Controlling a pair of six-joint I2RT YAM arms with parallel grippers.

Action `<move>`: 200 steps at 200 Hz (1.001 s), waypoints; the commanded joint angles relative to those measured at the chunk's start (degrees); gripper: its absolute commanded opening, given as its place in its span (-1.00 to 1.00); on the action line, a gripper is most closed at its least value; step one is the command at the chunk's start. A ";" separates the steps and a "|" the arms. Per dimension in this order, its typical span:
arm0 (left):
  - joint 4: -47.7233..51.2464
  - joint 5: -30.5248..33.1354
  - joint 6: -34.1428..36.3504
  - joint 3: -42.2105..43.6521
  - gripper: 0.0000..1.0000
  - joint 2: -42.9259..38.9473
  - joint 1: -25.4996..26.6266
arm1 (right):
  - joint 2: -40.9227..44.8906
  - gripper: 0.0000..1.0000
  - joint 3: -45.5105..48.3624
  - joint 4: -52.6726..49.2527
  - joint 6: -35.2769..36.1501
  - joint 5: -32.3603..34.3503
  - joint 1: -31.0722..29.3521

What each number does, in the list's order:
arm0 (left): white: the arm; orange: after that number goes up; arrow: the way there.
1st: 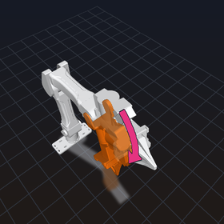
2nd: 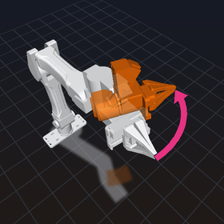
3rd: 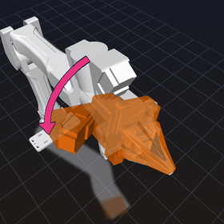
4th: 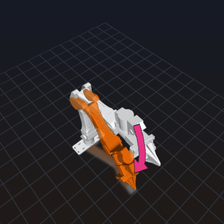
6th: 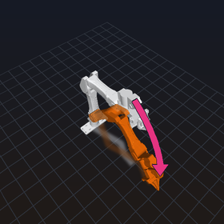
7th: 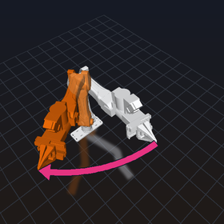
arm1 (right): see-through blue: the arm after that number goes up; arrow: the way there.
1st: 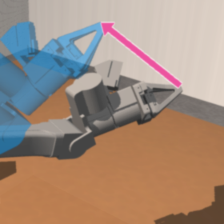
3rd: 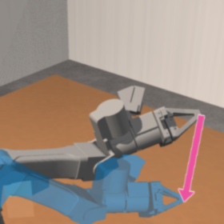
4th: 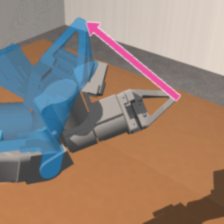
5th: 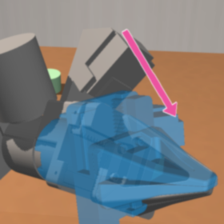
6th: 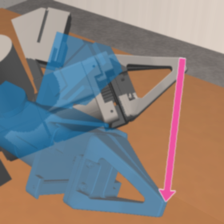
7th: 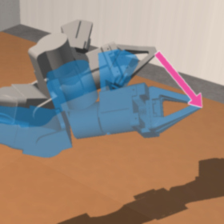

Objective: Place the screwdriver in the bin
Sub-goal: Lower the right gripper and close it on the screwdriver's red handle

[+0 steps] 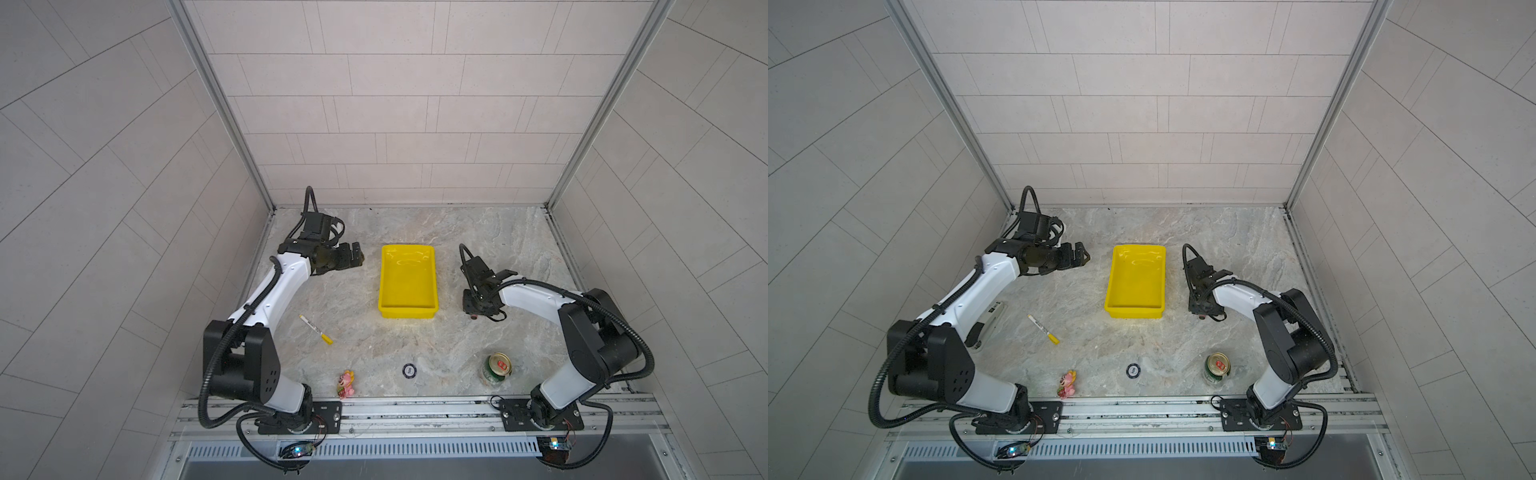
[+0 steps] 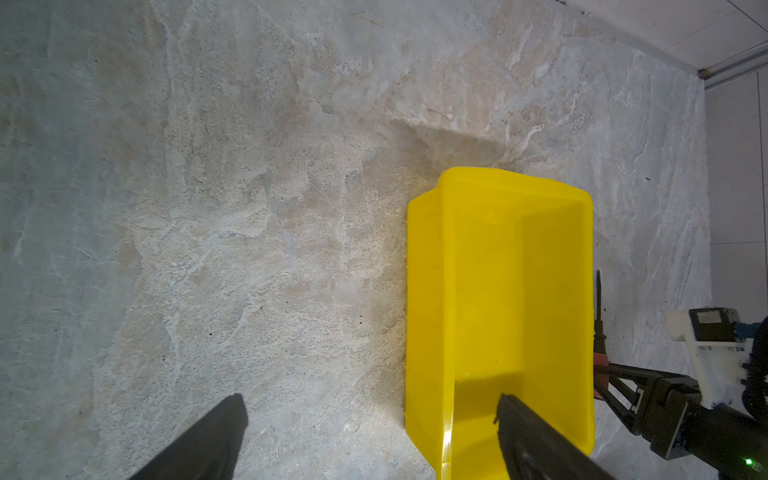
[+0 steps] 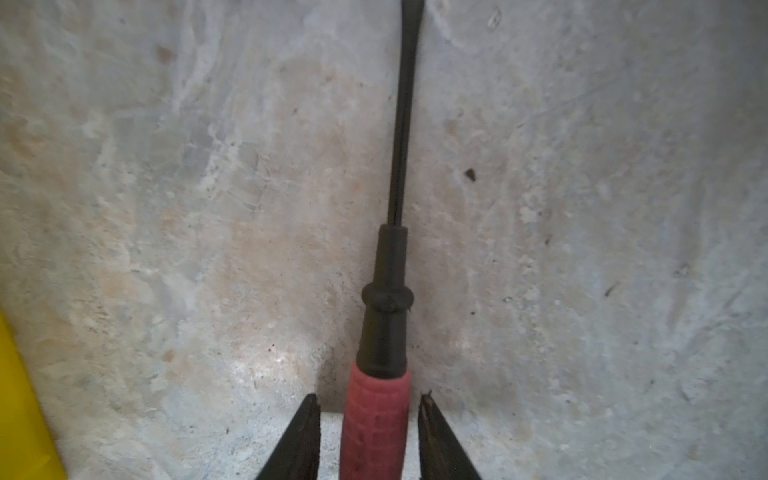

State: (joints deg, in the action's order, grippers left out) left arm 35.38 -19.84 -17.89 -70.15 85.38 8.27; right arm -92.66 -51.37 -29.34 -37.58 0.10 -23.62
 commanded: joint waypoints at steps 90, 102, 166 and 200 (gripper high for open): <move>0.06 0.41 1.53 0.46 1.00 -1.10 -0.02 | -1.29 -0.59 0.79 0.89 0.25 0.33 0.32; 0.06 0.50 1.59 0.50 1.00 -1.09 -0.12 | -1.16 -0.74 0.85 0.94 0.39 0.34 0.28; 0.13 0.41 1.41 0.45 1.00 -0.75 -0.27 | 1.70 -1.00 1.44 -0.52 1.01 2.44 0.24; 0.13 0.34 1.28 0.27 1.00 -0.40 -0.37 | 4.55 -1.00 1.38 -2.26 1.32 3.66 0.28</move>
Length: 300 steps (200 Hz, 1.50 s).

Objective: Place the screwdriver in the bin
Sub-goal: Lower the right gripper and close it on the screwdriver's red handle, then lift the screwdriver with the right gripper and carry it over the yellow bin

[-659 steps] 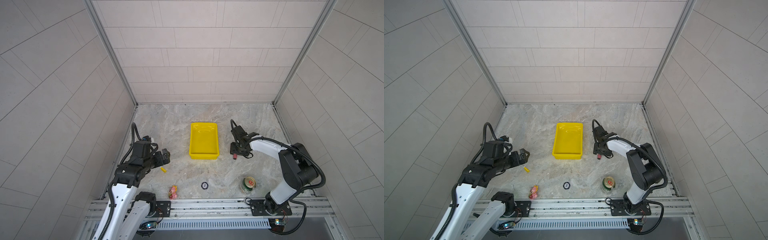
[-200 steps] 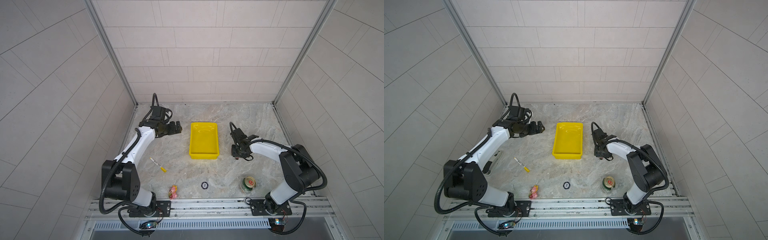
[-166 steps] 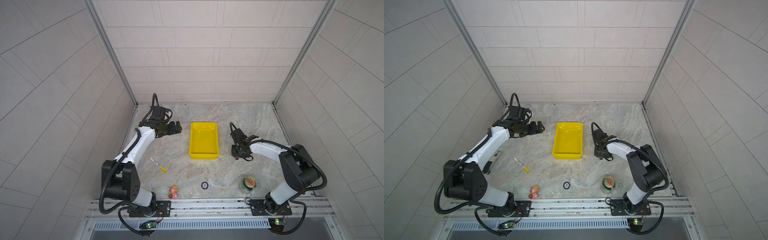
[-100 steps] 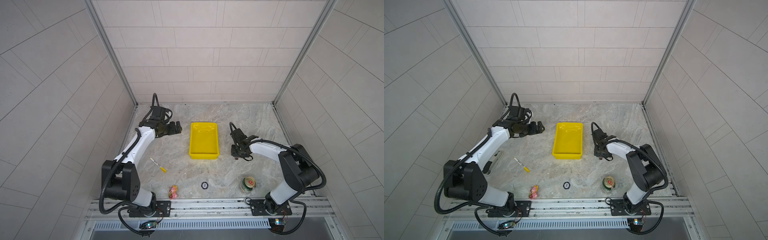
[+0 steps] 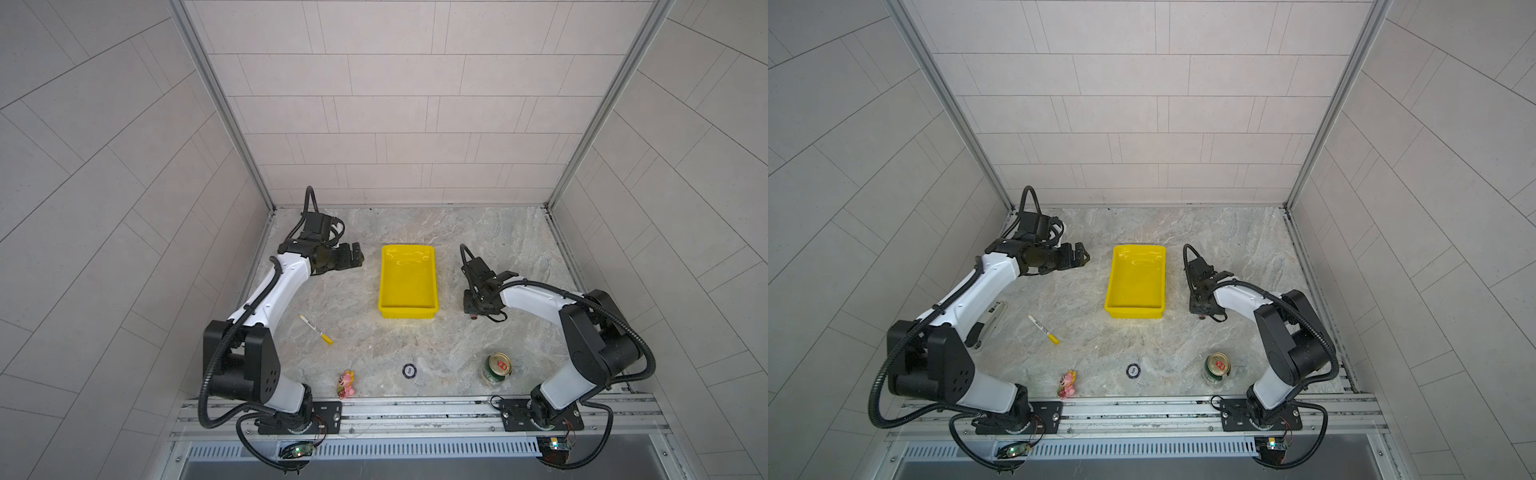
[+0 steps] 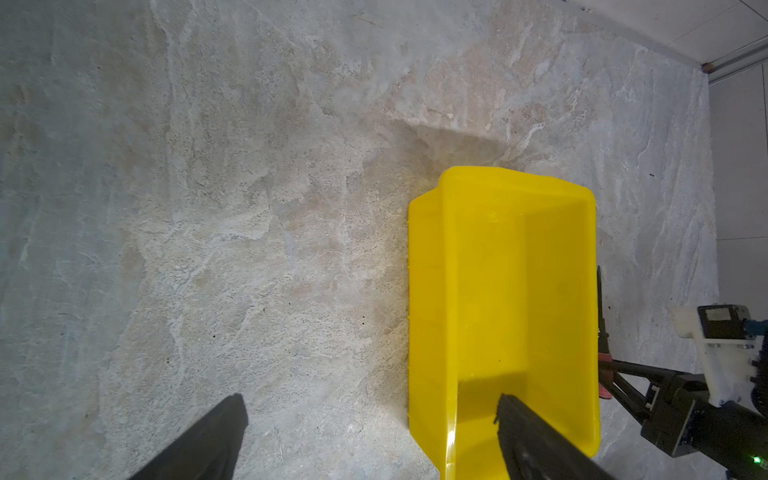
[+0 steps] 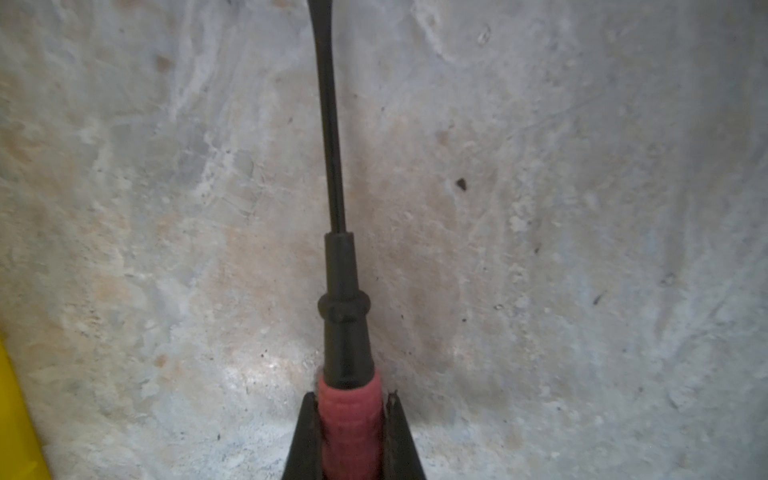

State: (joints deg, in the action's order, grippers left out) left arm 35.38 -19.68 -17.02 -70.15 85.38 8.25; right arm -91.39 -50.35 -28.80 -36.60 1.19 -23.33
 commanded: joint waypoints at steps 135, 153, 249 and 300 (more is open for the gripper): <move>0.54 3.17 -0.87 4.91 1.00 -7.57 -0.07 | 16.11 -1.00 -0.58 -9.55 4.63 6.00 -0.04; 2.19 2.90 -2.98 7.41 1.00 -11.63 -0.12 | 17.30 -1.00 -1.68 -10.58 5.78 5.70 -0.06; 18.15 14.71 -5.77 10.17 1.00 -31.92 -0.09 | 15.51 -1.00 -12.59 -11.63 8.78 1.51 -3.69; 12.08 16.60 -6.63 14.57 1.00 -33.09 -0.08 | 11.04 -1.00 -19.11 -12.65 8.74 2.81 -9.51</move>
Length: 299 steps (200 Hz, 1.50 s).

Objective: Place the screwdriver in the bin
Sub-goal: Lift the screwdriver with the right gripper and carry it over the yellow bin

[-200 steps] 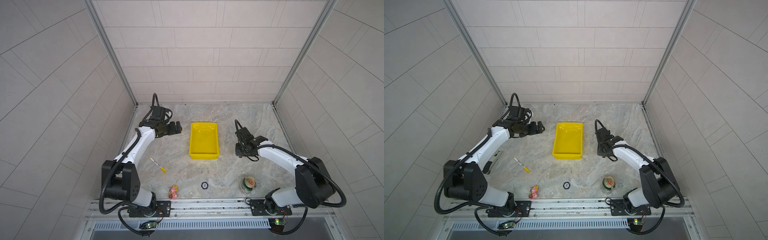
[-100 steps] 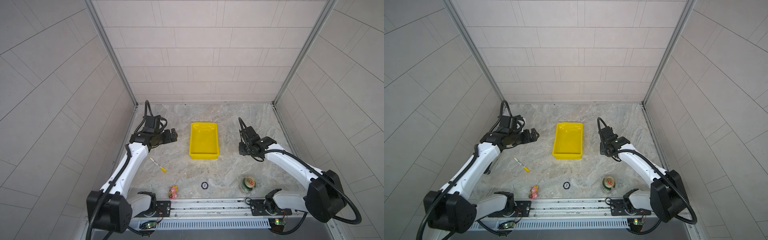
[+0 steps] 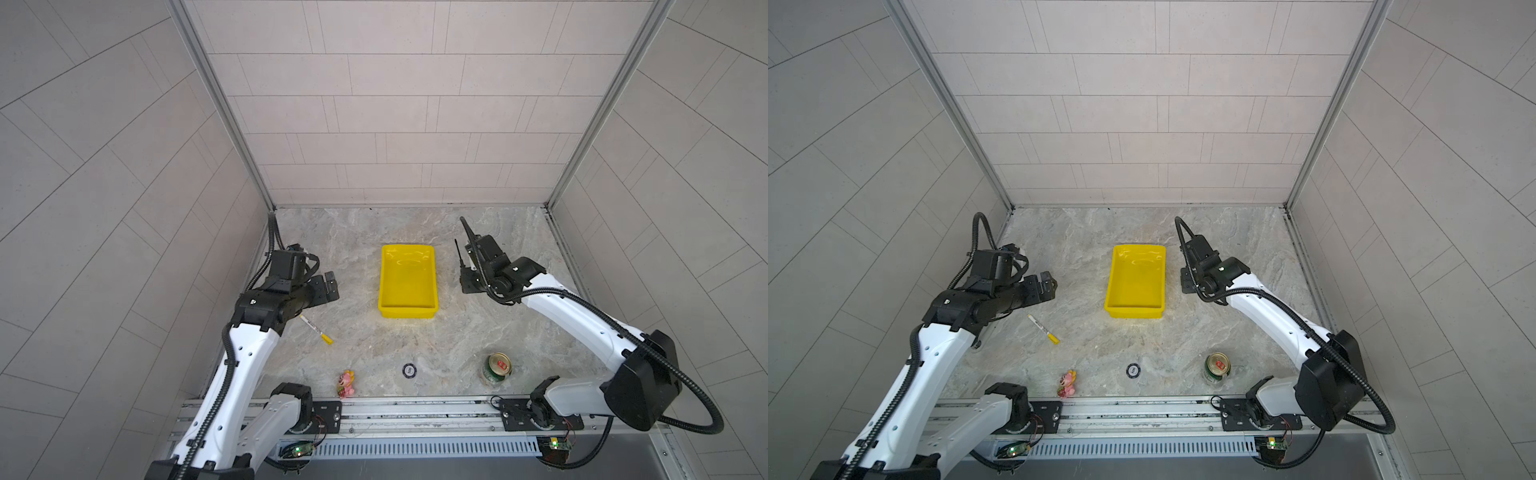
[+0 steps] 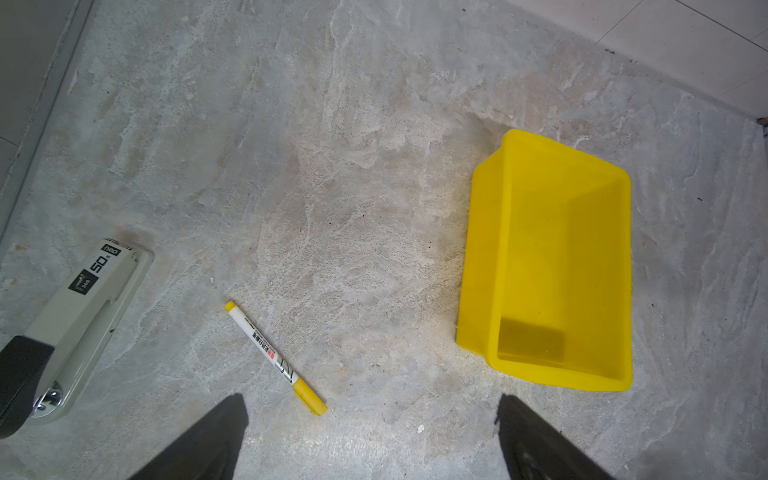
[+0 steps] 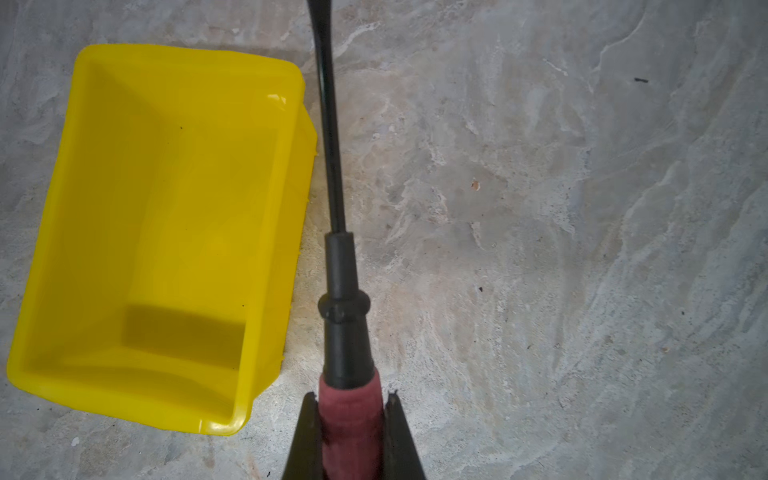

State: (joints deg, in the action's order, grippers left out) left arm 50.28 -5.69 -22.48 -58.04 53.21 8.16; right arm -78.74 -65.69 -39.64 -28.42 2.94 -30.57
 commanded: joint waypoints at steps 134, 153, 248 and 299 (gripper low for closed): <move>-13.57 -4.31 4.41 -13.74 1.00 25.98 0.12 | -12.58 -1.00 -18.61 -7.24 -3.89 5.21 -12.37; -13.76 -6.74 3.14 -14.26 1.00 28.52 0.22 | -13.90 -1.00 -20.31 -8.70 -3.67 6.82 -13.69; -11.92 -8.31 4.10 -12.71 1.00 31.65 1.23 | -25.31 -1.00 -30.81 -10.96 -1.46 7.48 -14.43; -11.45 -7.61 4.61 -12.33 1.00 30.90 1.23 | -34.20 -1.00 -38.45 -12.74 0.40 5.95 -14.17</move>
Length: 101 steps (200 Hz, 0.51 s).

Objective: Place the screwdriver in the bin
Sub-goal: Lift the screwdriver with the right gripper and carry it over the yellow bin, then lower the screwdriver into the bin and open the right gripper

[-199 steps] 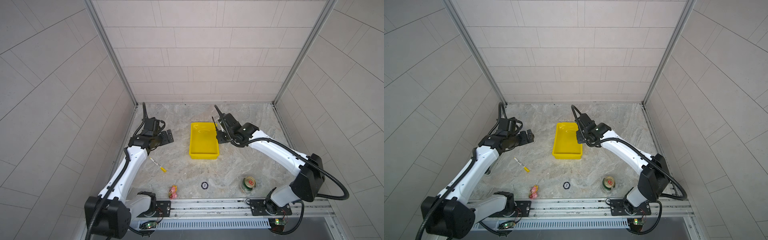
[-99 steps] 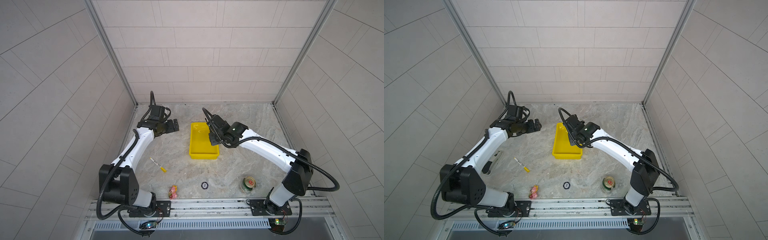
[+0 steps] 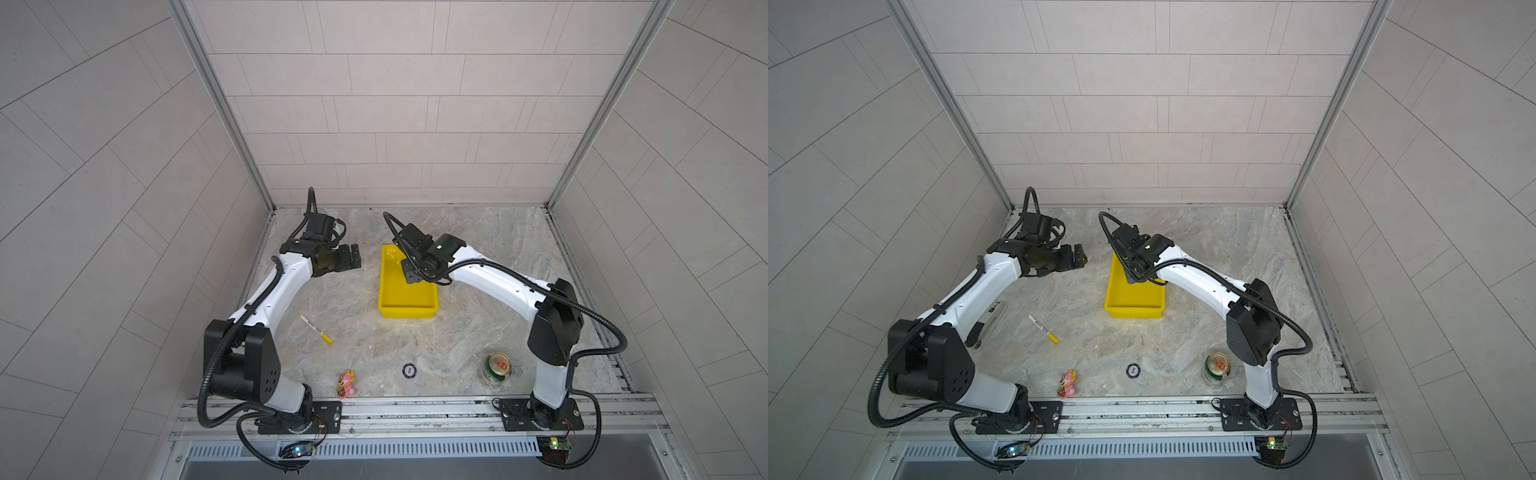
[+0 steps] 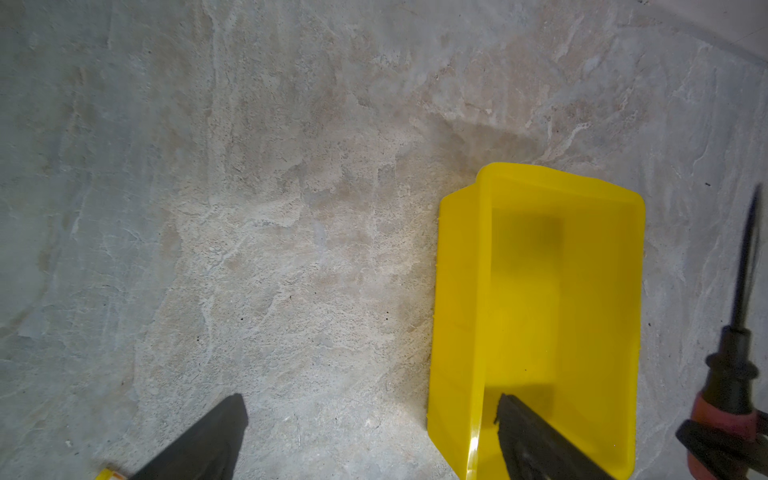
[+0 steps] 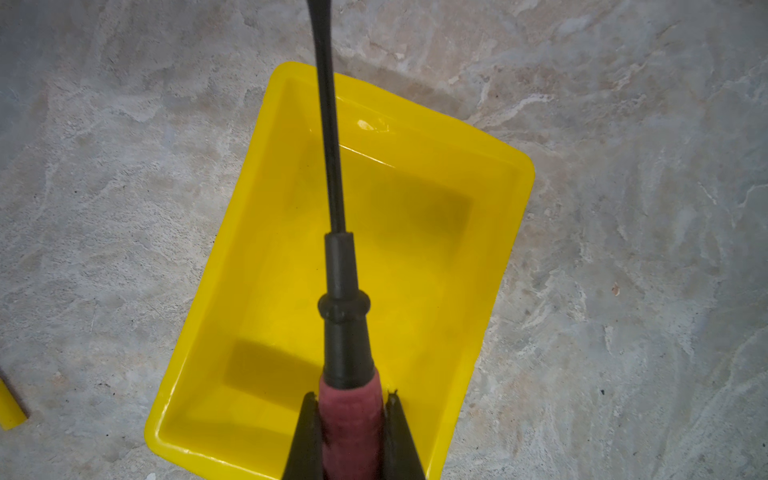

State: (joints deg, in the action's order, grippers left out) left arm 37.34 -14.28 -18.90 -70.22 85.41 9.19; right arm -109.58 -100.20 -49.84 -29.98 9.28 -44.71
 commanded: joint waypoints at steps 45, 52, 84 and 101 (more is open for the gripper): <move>3.19 3.28 1.87 -0.79 1.00 -1.29 0.18 | -8.14 -1.00 -4.93 -3.45 7.94 -3.32 3.20; 3.35 3.62 2.07 -0.72 1.00 -1.50 0.21 | -7.90 -1.00 -3.77 -2.93 7.92 -3.88 3.92; 3.57 5.57 2.47 -0.55 1.00 -2.25 0.20 | -7.58 -1.00 1.23 -0.98 8.39 -5.22 5.99; 3.47 6.00 2.62 -0.50 1.00 -2.60 0.21 | -8.87 -1.00 1.81 -0.86 9.21 -6.21 6.04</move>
State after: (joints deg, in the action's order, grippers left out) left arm 39.62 -10.37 -17.30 -70.22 84.71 9.19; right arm -117.56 -98.89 -50.61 -22.44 4.75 -38.39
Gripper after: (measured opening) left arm 0.999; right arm 0.071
